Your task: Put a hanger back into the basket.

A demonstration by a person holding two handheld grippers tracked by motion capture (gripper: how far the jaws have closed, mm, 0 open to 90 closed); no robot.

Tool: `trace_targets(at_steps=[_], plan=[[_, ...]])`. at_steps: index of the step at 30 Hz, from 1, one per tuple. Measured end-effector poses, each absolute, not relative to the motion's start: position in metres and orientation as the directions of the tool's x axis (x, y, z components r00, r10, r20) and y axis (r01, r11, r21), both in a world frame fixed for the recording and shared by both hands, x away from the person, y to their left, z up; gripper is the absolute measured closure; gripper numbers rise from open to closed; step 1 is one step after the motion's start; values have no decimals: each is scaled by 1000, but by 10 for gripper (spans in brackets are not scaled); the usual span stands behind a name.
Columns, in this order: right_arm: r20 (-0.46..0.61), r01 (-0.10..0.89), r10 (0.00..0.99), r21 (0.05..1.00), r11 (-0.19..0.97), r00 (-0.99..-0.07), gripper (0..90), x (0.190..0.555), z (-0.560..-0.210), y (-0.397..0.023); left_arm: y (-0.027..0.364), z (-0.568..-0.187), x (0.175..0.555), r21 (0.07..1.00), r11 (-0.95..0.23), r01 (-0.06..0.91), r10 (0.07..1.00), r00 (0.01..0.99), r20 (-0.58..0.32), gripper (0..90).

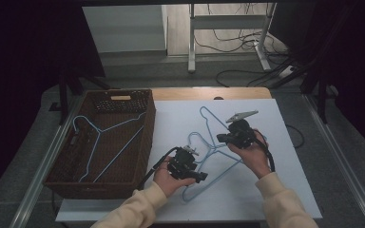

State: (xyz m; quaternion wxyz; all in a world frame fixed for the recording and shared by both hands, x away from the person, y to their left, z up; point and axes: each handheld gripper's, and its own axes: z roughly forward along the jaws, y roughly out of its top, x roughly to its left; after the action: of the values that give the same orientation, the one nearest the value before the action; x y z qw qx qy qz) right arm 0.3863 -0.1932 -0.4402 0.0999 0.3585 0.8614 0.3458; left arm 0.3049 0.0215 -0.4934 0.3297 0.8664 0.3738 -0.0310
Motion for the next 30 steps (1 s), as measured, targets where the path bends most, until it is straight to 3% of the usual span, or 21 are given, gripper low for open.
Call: trace_targets(at_steps=[3, 5, 9, 16, 19, 22, 24, 30], plan=[[83, 560, 683, 647, 517, -726, 845, 390, -447, -190, 25, -491, 303, 556, -505, 660, 624, 724, -294, 397], [85, 574, 684, 623, 531, -725, 720, 397, -455, -181, 27, -491, 302, 561, -503, 658, 621, 726, -295, 387], [75, 597, 684, 563, 572, -726, 687, 418, -473, -161, 29, -490, 302, 564, -489, 666, 622, 719, -311, 376], [55, 635, 691, 453, 626, -721, 723, 446, -496, -139, 31, -488, 302, 575, -477, 665, 620, 718, -315, 367], [35, 637, 689, 417, 649, -724, 829, 447, -503, -133, 30, -490, 303, 572, -481, 665, 622, 718, -311, 362], [42, 652, 698, 402, 643, -715, 862, 445, -502, -132, 28, -491, 303, 571, -482, 665, 625, 718, -308, 361], [10, 628, 683, 401, 667, -731, 863, 440, -500, -132, 27, -492, 305, 572, -480, 666, 629, 715, -304, 361], [86, 647, 725, 532, 547, -683, 862, 419, -472, -150, 21, -497, 310, 584, -465, 665, 649, 705, -285, 367]])
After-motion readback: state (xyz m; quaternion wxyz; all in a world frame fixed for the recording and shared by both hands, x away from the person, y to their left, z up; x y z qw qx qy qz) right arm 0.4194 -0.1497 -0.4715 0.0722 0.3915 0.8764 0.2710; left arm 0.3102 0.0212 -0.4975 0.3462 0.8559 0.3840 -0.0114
